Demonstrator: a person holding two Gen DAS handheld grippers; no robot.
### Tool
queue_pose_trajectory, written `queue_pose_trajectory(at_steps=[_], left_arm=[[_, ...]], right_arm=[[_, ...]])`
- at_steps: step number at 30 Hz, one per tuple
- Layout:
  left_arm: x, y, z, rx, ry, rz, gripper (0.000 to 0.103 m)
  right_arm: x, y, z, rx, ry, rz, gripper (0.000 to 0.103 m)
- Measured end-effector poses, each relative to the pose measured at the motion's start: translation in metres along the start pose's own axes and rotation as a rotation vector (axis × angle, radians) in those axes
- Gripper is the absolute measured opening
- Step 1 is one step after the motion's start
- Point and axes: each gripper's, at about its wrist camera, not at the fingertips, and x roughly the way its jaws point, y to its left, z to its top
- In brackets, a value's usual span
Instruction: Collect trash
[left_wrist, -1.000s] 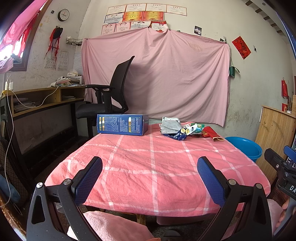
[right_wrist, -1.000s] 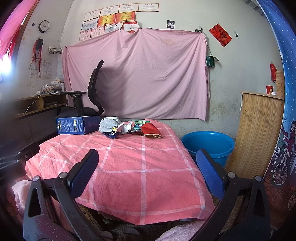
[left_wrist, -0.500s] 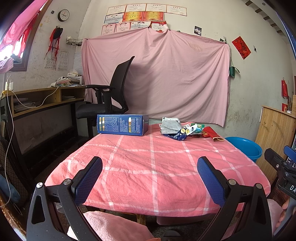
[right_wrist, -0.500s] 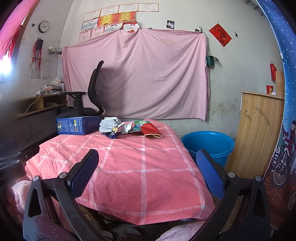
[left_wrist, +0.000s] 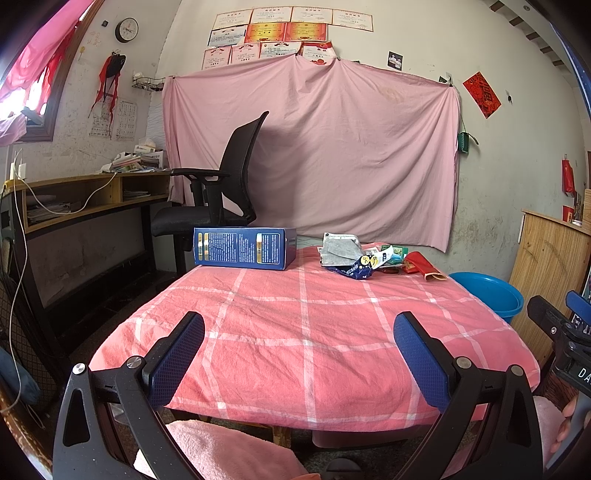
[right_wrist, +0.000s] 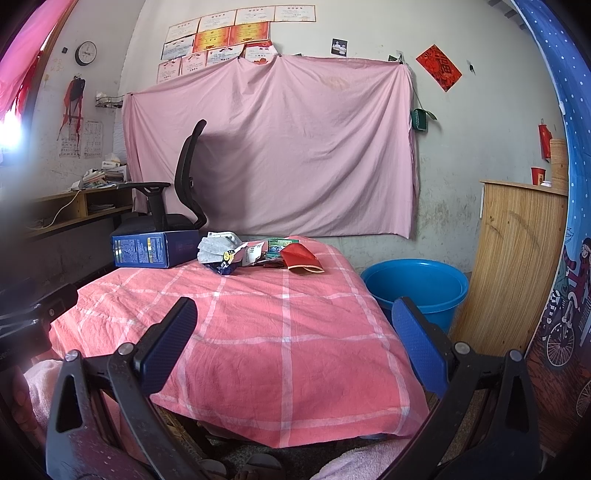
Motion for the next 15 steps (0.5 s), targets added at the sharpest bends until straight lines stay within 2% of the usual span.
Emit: queue_pose_trajectory(at_steps=[15], left_arm=[[-0.0001,0.0010,-0.0017,-0.007,0.007,-0.003,0.100]], right_arm=[[0.0019,-0.0021,-0.0006,0.014,0.007,0.000,0.103]])
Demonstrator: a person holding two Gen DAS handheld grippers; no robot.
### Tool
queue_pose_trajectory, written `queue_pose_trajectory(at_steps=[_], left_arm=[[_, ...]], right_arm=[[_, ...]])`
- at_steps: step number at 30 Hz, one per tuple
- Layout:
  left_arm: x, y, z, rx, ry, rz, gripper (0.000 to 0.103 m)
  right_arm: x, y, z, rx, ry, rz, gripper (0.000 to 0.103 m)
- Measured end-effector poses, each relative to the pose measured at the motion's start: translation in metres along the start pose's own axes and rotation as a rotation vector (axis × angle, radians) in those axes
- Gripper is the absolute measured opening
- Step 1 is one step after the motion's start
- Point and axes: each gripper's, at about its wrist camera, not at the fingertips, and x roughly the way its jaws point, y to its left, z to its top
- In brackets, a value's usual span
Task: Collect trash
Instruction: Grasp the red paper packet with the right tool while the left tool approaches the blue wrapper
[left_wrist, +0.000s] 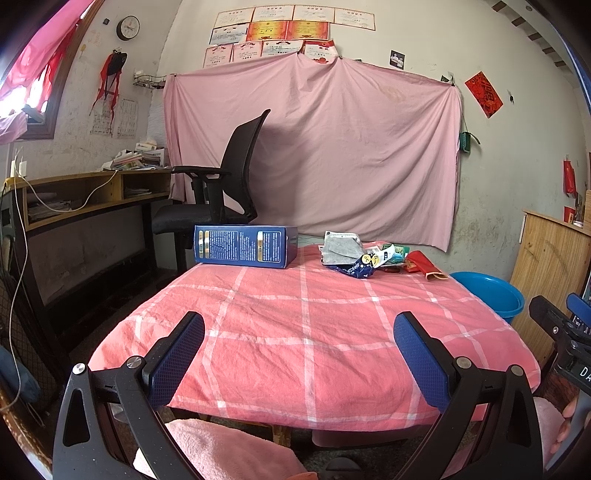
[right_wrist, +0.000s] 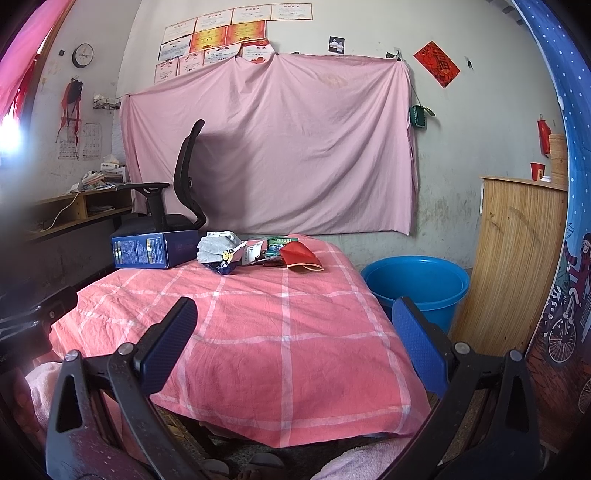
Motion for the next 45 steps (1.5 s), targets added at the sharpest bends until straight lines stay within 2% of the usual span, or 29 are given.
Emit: queue_pose_trajectory(at_steps=[7,15,22,28,31,34,43,45], left_arm=[[0.004,-0.002,0.006,-0.002,0.011,-0.001,0.100],[0.030,-0.006,0.024,-0.014,0.040,0.018,0.100],[0.078,-0.012,0.057,-0.035,0.002,0.015,0.100],[0.139,-0.023,0.074,-0.025,0.006,-0.045,0.100],[0.168,-0.031,0.077,-0.018,0.033,-0.089,0.100],[0.194,-0.037,0.076,-0.013,0.085,-0.122,0.100],[0.262,-0.057,0.063,0.002,0.332,-0.218,0.099],[0.272,-0.061,0.062,0.005,0.364,-0.226,0.094]], right_arm=[[0.002,0.006,0.004,0.000,0.001,0.014,0.103],[0.019,-0.005,0.022,0.018,-0.008,0.015,0.103],[0.052,-0.017,0.051,-0.012,-0.069,0.014,0.103],[0.103,-0.029,0.072,-0.030,-0.090,0.014,0.103],[0.135,-0.039,0.078,-0.019,-0.049,0.027,0.103],[0.168,-0.052,0.078,0.003,0.033,0.051,0.103],[0.242,-0.068,0.063,0.016,0.294,0.162,0.103],[0.252,-0.066,0.058,0.014,0.351,0.195,0.103]])
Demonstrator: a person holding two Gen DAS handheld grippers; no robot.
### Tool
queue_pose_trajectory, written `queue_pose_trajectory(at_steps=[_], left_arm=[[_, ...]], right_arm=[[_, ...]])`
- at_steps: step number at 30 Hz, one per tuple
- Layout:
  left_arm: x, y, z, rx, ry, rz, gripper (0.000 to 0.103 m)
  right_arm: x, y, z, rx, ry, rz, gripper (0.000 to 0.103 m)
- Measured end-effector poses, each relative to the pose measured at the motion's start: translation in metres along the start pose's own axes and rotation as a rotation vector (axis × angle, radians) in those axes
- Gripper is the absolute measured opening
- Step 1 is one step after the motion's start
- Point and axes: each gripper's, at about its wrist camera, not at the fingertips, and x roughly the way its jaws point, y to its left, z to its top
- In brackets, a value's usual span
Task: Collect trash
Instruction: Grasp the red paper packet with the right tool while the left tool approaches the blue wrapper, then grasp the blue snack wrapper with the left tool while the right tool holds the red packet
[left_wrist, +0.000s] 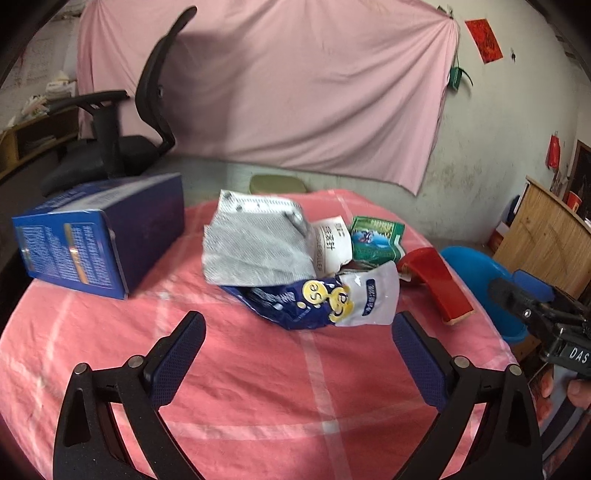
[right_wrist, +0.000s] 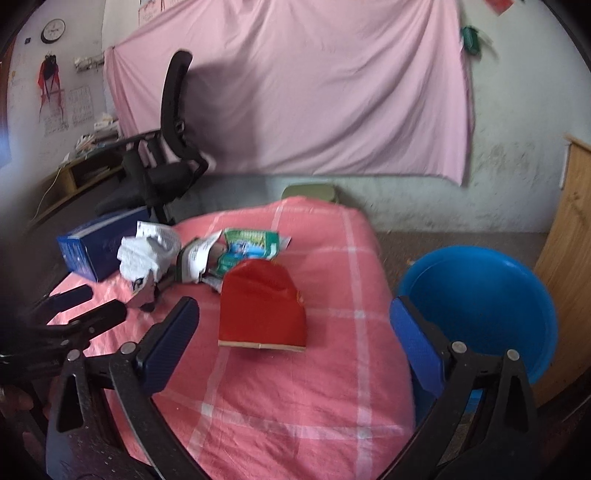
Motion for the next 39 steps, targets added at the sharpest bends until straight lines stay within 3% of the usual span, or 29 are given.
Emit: queue_pose_trajectory(at_steps=[10,14,18,24,28,31,35,39], left_arm=[[0.019,0.006,0.009,-0.031,0.021,-0.022,0.064],[0.016,0.023,0.007,-0.105,0.028,-0.049,0.063],[0.004,0.041,0.003,-0.183,0.031,-0.084,0.064],[-0.005,0.049,0.005,-0.227,0.040,-0.105,0.064],[-0.010,0.042,0.009,-0.203,0.029,-0.102,0.064],[-0.007,0.033,0.016,-0.192,0.012,-0.038,0.064],[-0.008,0.024,0.022,-0.167,-0.040,0.141,0.064],[-0.009,0.022,0.023,-0.141,-0.070,0.181,0.064]], right_arm=[[0.042,0.000,0.002,0.015,0.166,0.080,0.101],[0.051,0.007,0.001,0.000,0.195,0.083,0.098],[0.056,0.012,-0.001,-0.013,0.213,0.069,0.082],[0.054,0.017,-0.001,0.027,0.205,0.053,0.082],[0.042,0.023,0.000,0.002,0.158,-0.027,0.082],[0.034,0.020,-0.001,0.011,0.139,-0.052,0.082],[0.032,0.012,-0.001,0.057,0.129,-0.046,0.082],[0.033,0.010,-0.001,0.081,0.126,-0.041,0.082]])
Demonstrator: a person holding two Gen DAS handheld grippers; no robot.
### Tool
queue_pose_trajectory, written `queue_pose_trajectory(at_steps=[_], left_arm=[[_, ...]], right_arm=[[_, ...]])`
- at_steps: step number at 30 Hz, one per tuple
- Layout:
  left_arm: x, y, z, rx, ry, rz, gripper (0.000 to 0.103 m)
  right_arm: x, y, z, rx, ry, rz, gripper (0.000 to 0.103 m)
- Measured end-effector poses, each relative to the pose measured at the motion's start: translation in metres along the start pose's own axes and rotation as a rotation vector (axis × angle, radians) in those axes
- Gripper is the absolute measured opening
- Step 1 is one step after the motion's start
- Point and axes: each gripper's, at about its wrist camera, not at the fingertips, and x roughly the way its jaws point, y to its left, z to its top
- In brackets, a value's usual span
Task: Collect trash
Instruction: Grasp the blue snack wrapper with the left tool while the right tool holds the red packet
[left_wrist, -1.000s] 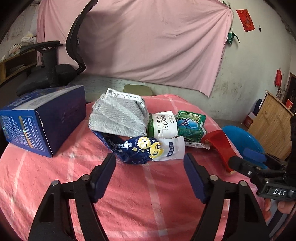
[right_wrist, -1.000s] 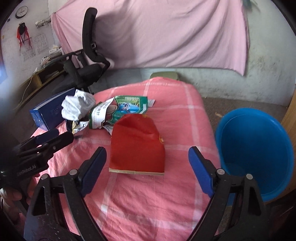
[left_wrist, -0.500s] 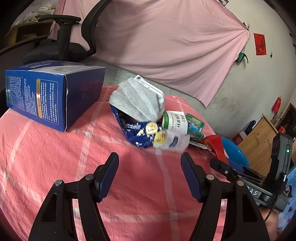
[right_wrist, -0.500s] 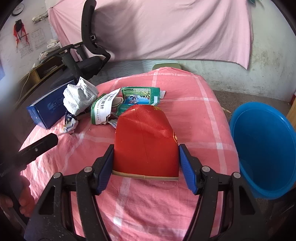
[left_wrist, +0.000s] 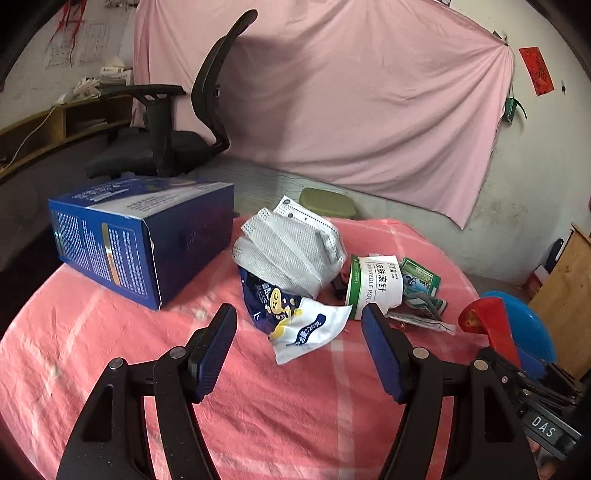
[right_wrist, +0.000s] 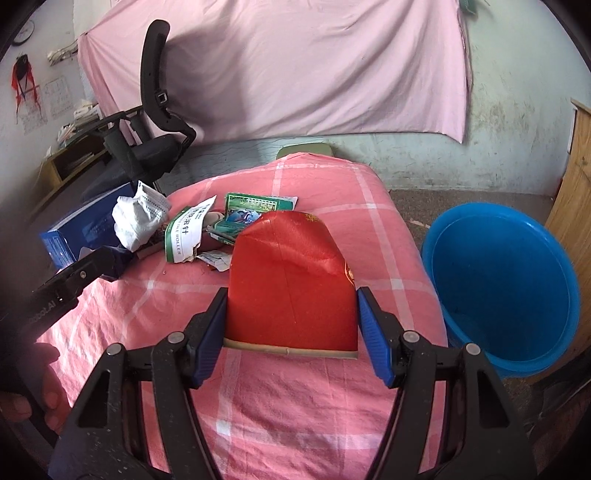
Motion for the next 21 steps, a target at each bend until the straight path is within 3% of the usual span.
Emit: queue_pose_trajectory(at_steps=[4,8,14,21], left_arm=[[0.001,0.007,-0.003,-0.018,-0.005,-0.003,0.062],[0.009,0.012,-0.006,-0.042,0.023,-0.018,0.044],[0.020,0.023,-0.001,-0.096,0.084,-0.046,0.035],[0.019,0.036,0.000,-0.141,0.076,-0.054,0.021]], right_arm=[[0.000,0.004,-0.001,0.001,-0.011,0.004,0.082],[-0.004,0.008,-0.003,-0.015,-0.024,0.003,0.082],[-0.005,0.011,-0.004,-0.017,-0.033,0.006,0.082],[-0.004,0.014,-0.004,-0.022,-0.035,0.009,0.082]])
